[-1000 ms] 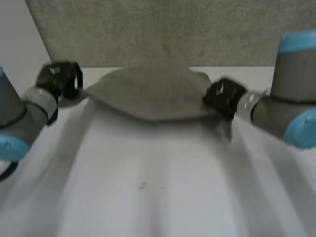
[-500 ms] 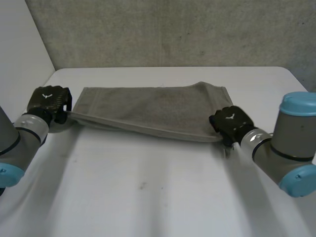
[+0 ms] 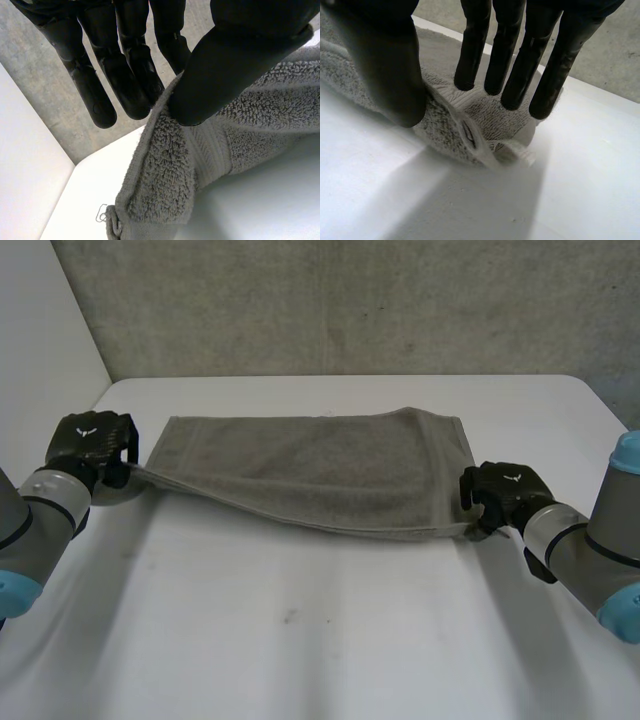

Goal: Fold the towel.

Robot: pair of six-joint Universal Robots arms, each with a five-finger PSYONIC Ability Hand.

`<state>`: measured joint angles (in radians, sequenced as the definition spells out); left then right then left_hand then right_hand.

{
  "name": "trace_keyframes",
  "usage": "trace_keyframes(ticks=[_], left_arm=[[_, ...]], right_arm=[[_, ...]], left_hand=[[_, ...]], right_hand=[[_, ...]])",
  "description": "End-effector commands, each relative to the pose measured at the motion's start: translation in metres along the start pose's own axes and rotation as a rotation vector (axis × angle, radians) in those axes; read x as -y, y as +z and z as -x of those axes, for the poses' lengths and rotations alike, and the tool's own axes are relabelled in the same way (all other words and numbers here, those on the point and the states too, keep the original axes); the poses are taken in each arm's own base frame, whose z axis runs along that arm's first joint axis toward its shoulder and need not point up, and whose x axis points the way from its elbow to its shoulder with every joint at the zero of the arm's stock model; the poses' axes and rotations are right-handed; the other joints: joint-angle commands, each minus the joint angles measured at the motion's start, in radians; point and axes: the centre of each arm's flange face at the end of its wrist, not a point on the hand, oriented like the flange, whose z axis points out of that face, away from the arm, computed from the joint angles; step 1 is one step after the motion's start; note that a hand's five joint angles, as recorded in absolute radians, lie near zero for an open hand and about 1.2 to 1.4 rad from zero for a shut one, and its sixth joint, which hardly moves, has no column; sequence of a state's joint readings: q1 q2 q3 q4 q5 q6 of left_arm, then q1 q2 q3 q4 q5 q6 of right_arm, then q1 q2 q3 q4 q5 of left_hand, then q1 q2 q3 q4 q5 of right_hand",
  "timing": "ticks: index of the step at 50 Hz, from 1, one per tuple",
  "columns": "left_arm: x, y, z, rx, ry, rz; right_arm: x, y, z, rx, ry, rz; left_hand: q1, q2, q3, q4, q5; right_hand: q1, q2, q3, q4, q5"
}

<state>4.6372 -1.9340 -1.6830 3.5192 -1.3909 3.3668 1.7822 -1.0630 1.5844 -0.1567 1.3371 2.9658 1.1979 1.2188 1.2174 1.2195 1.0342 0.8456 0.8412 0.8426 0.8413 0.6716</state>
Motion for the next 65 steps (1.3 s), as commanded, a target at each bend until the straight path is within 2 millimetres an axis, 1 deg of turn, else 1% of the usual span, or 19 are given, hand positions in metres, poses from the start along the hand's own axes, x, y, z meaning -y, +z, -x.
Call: trace_keyframes(ticks=[1, 5, 7, 12, 19, 24, 26, 29, 31, 38, 43, 45, 50, 54, 55, 57, 59, 60, 65], left_arm=[[-0.004, -0.004, -0.004, -0.012, 0.001, 0.021], [-0.007, -0.008, -0.007, -0.022, 0.007, 0.04], [-0.003, -0.018, -0.008, -0.03, 0.007, 0.051], [0.008, -0.035, -0.01, -0.061, 0.004, 0.046], [0.019, -0.056, -0.017, -0.105, 0.066, 0.054], [0.034, -0.083, -0.018, -0.12, 0.156, 0.082], [0.045, -0.107, -0.02, -0.133, 0.193, 0.097], [0.05, -0.119, -0.021, -0.137, 0.203, 0.097], [0.059, -0.138, -0.024, -0.154, 0.208, 0.077], [0.054, -0.154, -0.031, -0.193, 0.206, 0.075], [0.051, -0.146, -0.031, -0.194, 0.207, 0.059], [0.043, -0.125, -0.03, -0.196, 0.211, 0.047], [0.037, -0.091, -0.033, -0.209, 0.211, 0.03], [0.018, -0.058, -0.04, -0.253, 0.199, 0.084], [0.018, -0.058, -0.041, -0.253, 0.199, 0.084], [0.014, -0.048, -0.044, -0.267, 0.2, 0.091], [0.005, -0.027, -0.051, -0.28, 0.201, 0.102], [0.005, -0.027, -0.051, -0.28, 0.201, 0.102], [-0.01, 0.019, -0.05, -0.221, 0.196, 0.116]], right_arm=[[0.026, -0.011, -0.003, -0.017, -0.062, -0.068], [0.038, -0.022, -0.002, -0.014, -0.167, -0.093], [0.047, -0.036, -0.005, -0.031, -0.315, -0.089], [0.045, -0.051, -0.009, -0.028, -0.461, -0.025], [0.034, -0.066, -0.003, 0.035, -0.491, 0.089], [0.064, -0.099, -0.011, -0.007, -0.5, 0.034], [0.081, -0.118, -0.02, -0.038, -0.521, -0.016], [0.094, -0.137, -0.021, -0.03, -0.542, -0.044], [0.097, -0.145, -0.02, -0.016, -0.543, -0.044], [0.097, -0.156, -0.02, 0.012, -0.547, -0.021], [0.091, -0.144, -0.024, 0.02, -0.575, -0.003], [0.078, -0.119, -0.034, 0.038, -0.556, 0.045], [0.07, -0.087, -0.047, 0.037, -0.531, 0.071], [0.069, -0.057, -0.031, 0.057, -0.548, 0.06], [0.069, -0.057, -0.031, 0.057, -0.548, 0.06], [0.066, -0.035, -0.029, 0.029, -0.56, 0.062], [0.065, -0.025, -0.029, 0.016, -0.567, 0.058], [0.065, -0.025, -0.029, 0.016, -0.567, 0.058], [0.06, 0.021, -0.024, -0.004, -0.58, 0.023]], left_hand=[[0.198, 0.177, 0.179, 0.177, 0.188], [0.198, 0.177, 0.179, 0.177, 0.188], [0.198, 0.177, 0.179, 0.177, 0.188], [0.198, 0.177, 0.179, 0.177, 0.188], [0.198, 0.177, 0.179, 0.177, 0.188], [0.198, 0.177, 0.179, 0.177, 0.188], [0.198, 0.177, 0.179, 0.177, 0.188], [0.198, 0.177, 0.179, 0.177, 0.188], [0.198, 0.177, 0.179, 0.177, 0.188], [0.198, 0.177, 0.179, 0.177, 0.188], [0.198, 0.177, 0.179, 0.177, 0.188], [0.198, 0.177, 0.179, 0.177, 0.188], [0.198, 0.177, 0.179, 0.177, 0.188], [0.198, 0.177, 0.179, 0.177, 0.188], [0.198, 0.177, 0.179, 0.177, 0.188], [0.198, 0.177, 0.179, 0.177, 0.188], [0.198, 0.177, 0.179, 0.177, 0.188], [0.198, 0.177, 0.179, 0.177, 0.188], [0.198, 0.177, 0.179, 0.177, 0.188]], right_hand=[[0.551, 0.555, 0.554, 0.555, 0.55], [0.551, 0.555, 0.554, 0.555, 0.55], [0.551, 0.555, 0.554, 0.555, 0.55], [0.551, 0.555, 0.554, 0.555, 0.55], [0.551, 0.555, 0.554, 0.555, 0.55], [0.551, 0.555, 0.554, 0.555, 0.55], [0.551, 0.555, 0.554, 0.555, 0.55], [0.551, 0.555, 0.554, 0.555, 0.55], [0.551, 0.555, 0.554, 0.555, 0.55], [0.551, 0.555, 0.554, 0.555, 0.55], [0.551, 0.555, 0.554, 0.555, 0.55], [0.551, 0.555, 0.554, 0.555, 0.55], [0.551, 0.555, 0.554, 0.555, 0.55], [0.551, 0.555, 0.554, 0.555, 0.55], [0.551, 0.555, 0.554, 0.555, 0.55], [0.551, 0.555, 0.554, 0.555, 0.55], [0.551, 0.555, 0.554, 0.555, 0.55], [0.551, 0.555, 0.554, 0.555, 0.55], [0.551, 0.555, 0.554, 0.555, 0.55]])
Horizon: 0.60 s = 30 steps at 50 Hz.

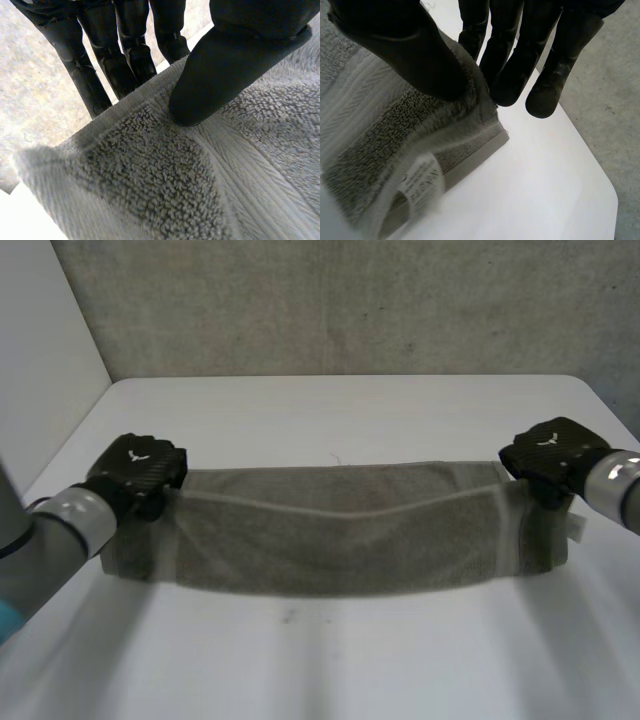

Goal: Fold the towel.

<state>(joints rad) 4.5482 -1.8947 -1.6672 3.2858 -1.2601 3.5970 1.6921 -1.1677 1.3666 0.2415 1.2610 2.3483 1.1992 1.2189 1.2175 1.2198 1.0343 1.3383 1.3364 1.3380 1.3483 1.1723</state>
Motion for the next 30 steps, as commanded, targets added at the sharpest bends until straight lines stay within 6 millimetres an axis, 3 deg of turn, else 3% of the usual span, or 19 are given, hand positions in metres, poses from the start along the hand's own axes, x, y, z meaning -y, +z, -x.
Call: trace_keyframes(ticks=[1, 8, 16, 30], left_arm=[[-0.014, 0.052, 0.007, 0.041, -0.01, 0.025], [-0.014, 0.097, 0.017, 0.089, -0.003, -0.021], [-0.022, 0.127, 0.02, 0.095, 0.002, -0.031], [-0.03, 0.144, 0.008, 0.069, 0.008, -0.035]], right_arm=[[0.002, 0.048, 0.007, -0.037, -0.017, -0.027], [0.0, 0.094, 0.005, -0.103, -0.006, -0.033], [0.001, 0.124, 0.009, -0.155, -0.027, -0.047], [-0.005, 0.143, 0.007, -0.19, -0.048, -0.043]], left_hand=[[0.197, 0.177, 0.179, 0.176, 0.187], [0.197, 0.177, 0.179, 0.176, 0.187], [0.197, 0.177, 0.179, 0.176, 0.187], [0.197, 0.177, 0.179, 0.176, 0.187]], right_hand=[[0.058, 0.06, 0.058, 0.048, 0.049], [0.058, 0.06, 0.058, 0.048, 0.049], [0.058, 0.06, 0.058, 0.048, 0.049], [0.058, 0.06, 0.058, 0.048, 0.049]])
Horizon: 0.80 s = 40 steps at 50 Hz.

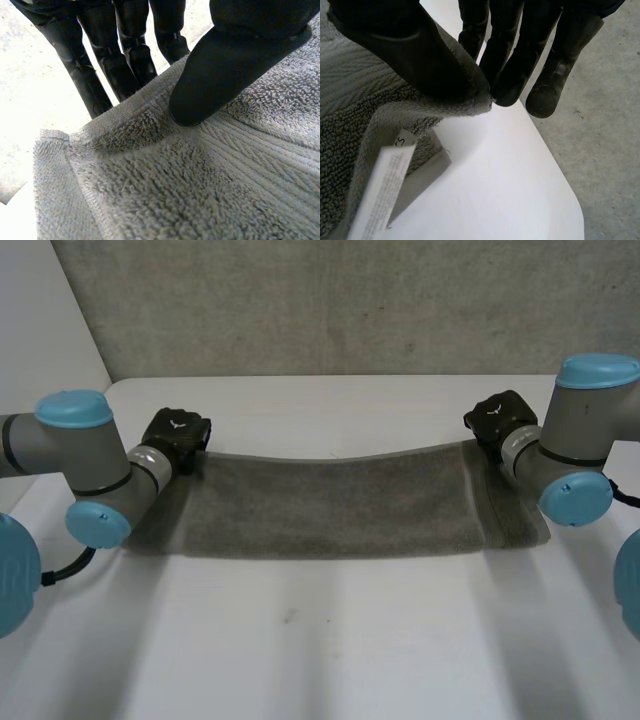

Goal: Fold the towel.

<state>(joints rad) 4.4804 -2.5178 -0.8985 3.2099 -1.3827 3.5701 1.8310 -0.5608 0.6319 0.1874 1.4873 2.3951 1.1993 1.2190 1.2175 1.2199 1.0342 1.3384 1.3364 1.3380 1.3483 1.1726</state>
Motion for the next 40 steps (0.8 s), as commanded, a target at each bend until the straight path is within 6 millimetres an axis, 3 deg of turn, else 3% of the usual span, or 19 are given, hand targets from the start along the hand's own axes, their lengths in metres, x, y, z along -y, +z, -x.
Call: trace_keyframes(ticks=[1, 11, 12, 13, 14, 15, 16, 17, 18, 22, 24, 30, 32, 36, 40], left_arm=[[-0.004, 0.005, -0.006, -0.011, 0.002, -0.002], [-0.005, 0.011, -0.007, -0.009, 0.005, -0.014], [-0.005, 0.011, -0.007, -0.009, 0.006, -0.014], [-0.006, 0.011, -0.008, -0.009, 0.005, -0.013], [-0.006, 0.011, -0.008, -0.009, 0.005, -0.013], [-0.005, 0.011, -0.009, -0.008, 0.006, -0.012], [-0.005, 0.011, -0.009, -0.008, 0.006, -0.012], [-0.005, 0.01, -0.01, -0.007, 0.006, -0.01], [-0.002, 0.009, -0.01, -0.004, 0.007, -0.01], [0.005, 0.007, -0.012, 0.021, 0.01, -0.007], [0.014, 0.002, -0.008, 0.057, 0.01, -0.002], [0.028, -0.007, -0.001, 0.081, 0.007, -0.003], [0.037, -0.019, 0.001, 0.082, -0.005, -0.002], [0.045, -0.033, 0.003, 0.078, -0.033, -0.001], [0.056, -0.058, 0.004, 0.07, -0.084, 0.0]], right_arm=[[-0.007, 0.008, 0.003, -0.007, -0.029, 0.02], [-0.019, 0.017, 0.011, -0.01, -0.126, 0.033], [-0.02, 0.019, 0.012, -0.011, -0.134, 0.035], [-0.022, 0.02, 0.013, -0.014, -0.136, 0.038], [-0.022, 0.02, 0.013, -0.014, -0.136, 0.038], [-0.022, 0.021, 0.012, -0.018, -0.136, 0.036], [-0.022, 0.021, 0.012, -0.018, -0.136, 0.036], [-0.021, 0.021, 0.011, -0.025, -0.132, 0.032], [-0.018, 0.021, 0.009, -0.033, -0.131, 0.02], [-0.006, 0.023, -0.001, -0.079, -0.129, -0.035], [0.013, 0.021, -0.018, -0.148, -0.113, -0.106], [0.043, 0.011, -0.042, -0.189, -0.016, -0.224], [0.056, -0.001, -0.055, -0.176, 0.057, -0.264], [0.066, -0.017, -0.061, -0.152, 0.108, -0.278], [0.065, -0.047, -0.056, -0.097, 0.136, -0.222]], left_hand=[[0.197, 0.177, 0.179, 0.176, 0.188], [0.197, 0.177, 0.179, 0.176, 0.188], [0.174, 0.154, 0.156, 0.154, 0.165], [-0.085, -0.104, -0.103, -0.105, -0.094], [-0.087, -0.107, -0.106, -0.108, -0.097], [-0.413, -0.433, -0.431, -0.434, -0.422], [-0.416, -0.436, -0.434, -0.437, -0.426], [-0.791, -0.811, -0.809, -0.812, -0.801], [-1.025, -1.044, -1.043, -1.045, -1.034], [-1.018, -1.038, -1.036, -1.039, -1.028], [-1.018, -1.038, -1.036, -1.039, -1.028], [-1.018, -1.038, -1.036, -1.039, -1.028], [-1.018, -1.038, -1.036, -1.039, -1.028], [-1.018, -1.038, -1.036, -1.039, -1.028], [-1.018, -1.038, -1.036, -1.039, -1.028]], right_hand=[[0.058, 0.06, 0.058, 0.048, 0.049], [0.047, 0.049, 0.048, 0.037, 0.038], [-0.397, -0.395, -0.397, -0.407, -0.406], [-0.847, -0.845, -0.846, -0.857, -0.855], [-0.851, -0.849, -0.851, -0.861, -0.86], [-1.164, -1.162, -1.164, -1.174, -1.173], [-1.164, -1.162, -1.164, -1.174, -1.173], [-1.164, -1.162, -1.164, -1.174, -1.173], [-1.164, -1.162, -1.164, -1.174, -1.173], [-1.164, -1.162, -1.164, -1.174, -1.173], [-1.164, -1.162, -1.164, -1.174, -1.173], [-1.164, -1.162, -1.164, -1.174, -1.173], [-1.164, -1.162, -1.164, -1.174, -1.173], [-1.164, -1.162, -1.164, -1.174, -1.173], [-1.164, -1.162, -1.164, -1.174, -1.173]])
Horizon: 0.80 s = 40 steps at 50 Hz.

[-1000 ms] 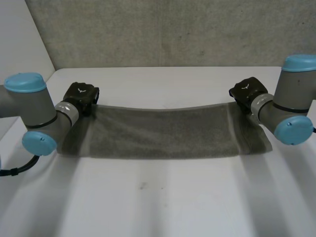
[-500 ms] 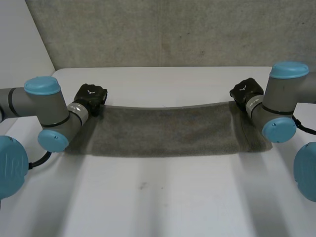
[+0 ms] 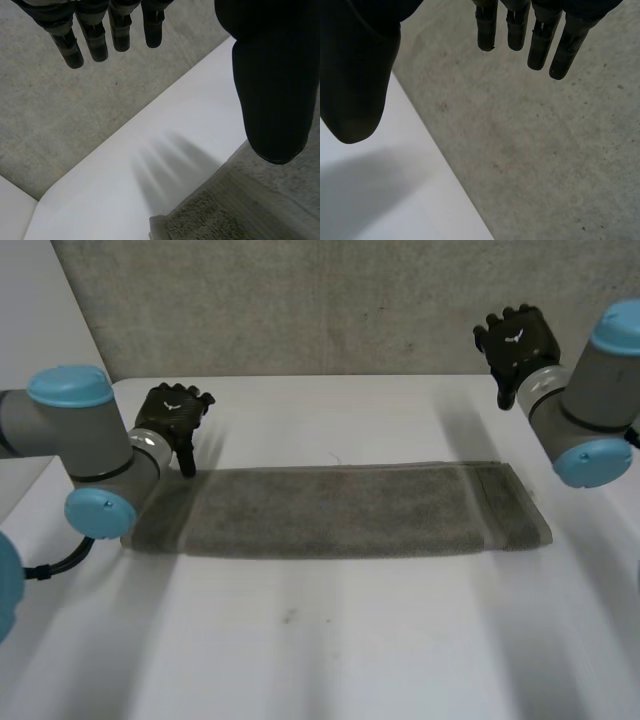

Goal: Fold the towel.

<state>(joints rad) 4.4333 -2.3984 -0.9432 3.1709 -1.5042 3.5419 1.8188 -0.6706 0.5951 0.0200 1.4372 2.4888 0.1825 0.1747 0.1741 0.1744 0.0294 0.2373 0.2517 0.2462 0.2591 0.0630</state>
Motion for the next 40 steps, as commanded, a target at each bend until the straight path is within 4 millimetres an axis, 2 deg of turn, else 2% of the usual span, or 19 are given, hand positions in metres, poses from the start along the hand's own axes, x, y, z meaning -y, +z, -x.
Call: trace_keyframes(ticks=[1, 3, 4, 6, 7, 9, 10, 12, 13, 15, 16, 18, 23, 30, 40], left_arm=[[0.017, -0.036, 0.005, -0.013, -0.069, 0.004], [0.02, -0.052, 0.007, -0.01, -0.087, 0.001], [0.02, -0.052, 0.007, -0.01, -0.088, 0.001], [0.022, -0.068, 0.007, -0.004, -0.092, -0.007], [0.022, -0.068, 0.007, -0.004, -0.092, -0.007], [0.022, -0.083, 0.006, -0.001, -0.091, -0.019], [0.022, -0.083, 0.006, -0.001, -0.091, -0.019], [0.021, -0.094, 0.005, 0.006, -0.09, -0.033], [0.02, -0.098, 0.005, 0.006, -0.09, -0.031], [0.019, -0.102, 0.003, 0.004, -0.091, -0.03], [0.019, -0.102, 0.003, 0.004, -0.091, -0.03], [0.015, -0.106, 0.001, -0.001, -0.095, -0.019], [0.014, -0.109, 0.002, 0.002, -0.133, -0.018], [0.011, -0.11, 0.002, 0.004, -0.197, -0.012], [0.01, -0.11, 0.002, 0.005, -0.197, -0.014]], right_arm=[[0.017, -0.037, -0.007, 0.064, 0.081, 0.05], [0.012, -0.058, -0.007, 0.091, 0.093, 0.109], [0.012, -0.058, -0.007, 0.091, 0.093, 0.109], [-0.003, -0.078, -0.009, 0.11, 0.11, 0.187], [-0.003, -0.078, -0.009, 0.11, 0.11, 0.188], [-0.014, -0.098, -0.002, 0.152, 0.122, 0.246], [-0.014, -0.098, -0.002, 0.152, 0.122, 0.246], [-0.027, -0.116, 0.008, 0.203, 0.14, 0.294], [-0.027, -0.116, 0.008, 0.204, 0.141, 0.294], [-0.045, -0.131, 0.014, 0.243, 0.164, 0.346], [-0.045, -0.131, 0.014, 0.243, 0.164, 0.347], [-0.059, -0.14, 0.02, 0.283, 0.19, 0.364], [-0.075, -0.143, 0.028, 0.283, 0.184, 0.344], [-0.097, -0.136, 0.03, 0.252, 0.131, 0.33], [-0.115, -0.133, 0.037, 0.27, 0.131, 0.363]], left_hand=[[-0.001, 0.007, 0.007, 0.007, -0.023], [-0.001, 0.007, 0.007, 0.007, -0.023], [-0.001, 0.007, 0.007, 0.007, -0.023], [-0.001, 0.007, 0.007, 0.007, -0.023], [-0.001, 0.007, 0.007, 0.007, -0.023], [-0.001, 0.007, 0.007, 0.007, -0.023], [-0.001, 0.007, 0.007, 0.007, -0.023], [-0.004, 0.004, 0.004, 0.004, -0.026], [-0.004, 0.004, 0.004, 0.004, -0.026], [-0.004, 0.004, 0.004, 0.004, -0.026], [-0.004, 0.004, 0.004, 0.004, -0.026], [-0.007, 0.001, 0.001, 0.001, -0.029], [-0.007, 0.001, 0.001, 0.001, -0.029], [-0.007, 0.001, 0.001, 0.001, -0.029], [-0.007, 0.001, 0.001, 0.001, -0.029]], right_hand=[[-0.063, -0.077, -0.072, -0.085, -0.063], [-0.063, -0.077, -0.072, -0.085, -0.063], [-0.063, -0.077, -0.072, -0.085, -0.063], [-0.063, -0.077, -0.072, -0.085, -0.063], [-0.063, -0.077, -0.072, -0.085, -0.063], [-0.063, -0.077, -0.072, -0.085, -0.063], [-0.063, -0.077, -0.072, -0.085, -0.063], [-0.009, -0.023, -0.018, -0.031, -0.009], [-0.008, -0.023, -0.017, -0.03, -0.009], [0.027, 0.012, 0.018, 0.005, 0.026], [0.027, 0.012, 0.018, 0.005, 0.027], [0.082, 0.068, 0.073, 0.06, 0.082], [0.165, 0.15, 0.156, 0.143, 0.164], [0.273, 0.259, 0.264, 0.252, 0.273], [0.428, 0.414, 0.42, 0.407, 0.428]])
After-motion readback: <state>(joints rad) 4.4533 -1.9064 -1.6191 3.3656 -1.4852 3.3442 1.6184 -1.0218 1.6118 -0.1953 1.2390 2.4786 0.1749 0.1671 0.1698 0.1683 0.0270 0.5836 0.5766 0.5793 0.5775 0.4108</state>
